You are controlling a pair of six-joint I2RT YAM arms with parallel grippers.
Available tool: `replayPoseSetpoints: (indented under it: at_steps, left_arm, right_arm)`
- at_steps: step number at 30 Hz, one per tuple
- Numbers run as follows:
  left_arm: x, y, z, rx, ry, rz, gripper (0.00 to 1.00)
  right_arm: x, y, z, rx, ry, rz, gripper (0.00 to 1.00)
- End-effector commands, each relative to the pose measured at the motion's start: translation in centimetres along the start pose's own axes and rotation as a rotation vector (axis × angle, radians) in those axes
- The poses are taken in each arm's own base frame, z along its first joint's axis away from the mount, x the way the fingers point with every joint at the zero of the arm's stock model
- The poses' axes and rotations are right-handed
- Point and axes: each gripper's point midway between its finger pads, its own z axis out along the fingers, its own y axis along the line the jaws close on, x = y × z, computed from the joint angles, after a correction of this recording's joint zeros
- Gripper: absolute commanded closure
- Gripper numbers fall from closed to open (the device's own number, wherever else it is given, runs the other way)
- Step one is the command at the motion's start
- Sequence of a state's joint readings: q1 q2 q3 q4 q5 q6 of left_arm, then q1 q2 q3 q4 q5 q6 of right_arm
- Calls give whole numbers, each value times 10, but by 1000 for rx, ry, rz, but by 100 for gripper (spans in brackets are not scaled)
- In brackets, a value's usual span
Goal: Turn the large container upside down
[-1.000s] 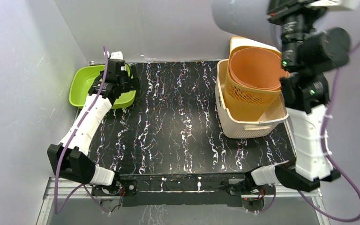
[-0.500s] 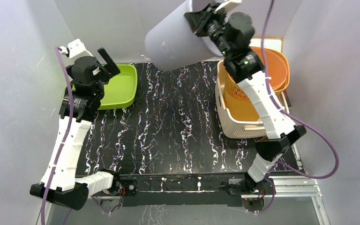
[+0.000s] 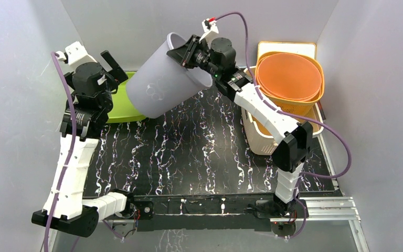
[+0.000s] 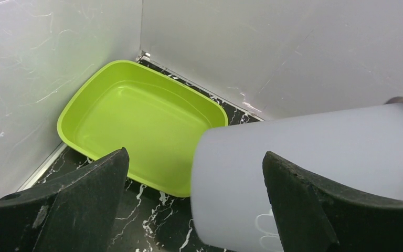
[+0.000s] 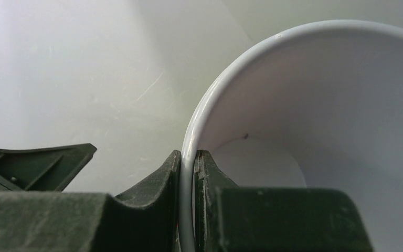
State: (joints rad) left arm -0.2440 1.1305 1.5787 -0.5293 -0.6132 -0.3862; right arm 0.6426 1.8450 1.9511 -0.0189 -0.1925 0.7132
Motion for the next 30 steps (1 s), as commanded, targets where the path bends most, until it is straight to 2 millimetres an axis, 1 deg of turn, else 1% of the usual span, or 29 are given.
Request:
replayPoseSetpoints:
  at_steps: [1,3,6,8,12,13,14,16,19,21,23,26,28,29,30]
  left_arm:
    - [-23,11,-14,-20,-55,-16,2]
    - [-26,10,-14,-20,-58,-15,2]
    - [-28,7,-11,-19,-54,0,2]
    - [-30,6,-10,-20,-52,8,2]
    - [-32,1,-7,-7,-54,14,2]
    - [-32,0,-7,-6,-55,14,2]
    - [-33,0,-7,-5,-55,13,2]
    - [-36,-2,-7,2,-58,12,2]
    - [-40,-4,-7,7,-62,13,2]
    - [-41,-5,-6,7,-63,18,2]
    - [-41,-5,-6,4,-59,24,2]
    - [-42,-5,-6,1,-58,25,2]
    - [-43,-6,-6,5,-57,25,2]
    - [-44,-5,-7,4,-57,24,2]
    - [-44,-5,-7,0,-56,26,2]
  right_arm:
    - [-24,72,-8,-244,-80,72,100]
    - [-8,72,-9,-244,-62,95,100]
    - [6,74,-15,-255,-38,176,100]
    - [16,80,-20,-270,-9,216,100]
    - [48,85,-25,-279,75,296,100]
    - [46,96,-33,-302,79,309,100]
    - [50,100,-37,-311,91,325,100]
    - [58,102,-43,-317,112,366,100]
    - [71,98,-51,-326,146,437,100]
    - [82,97,-54,-340,179,479,100]
    - [94,92,-56,-343,207,515,100]
    - [118,78,-57,-338,262,562,100]
    - [134,73,-57,-347,308,603,100]
    - [148,66,-53,-349,340,621,100]
    - [158,62,-53,-349,372,633,100]
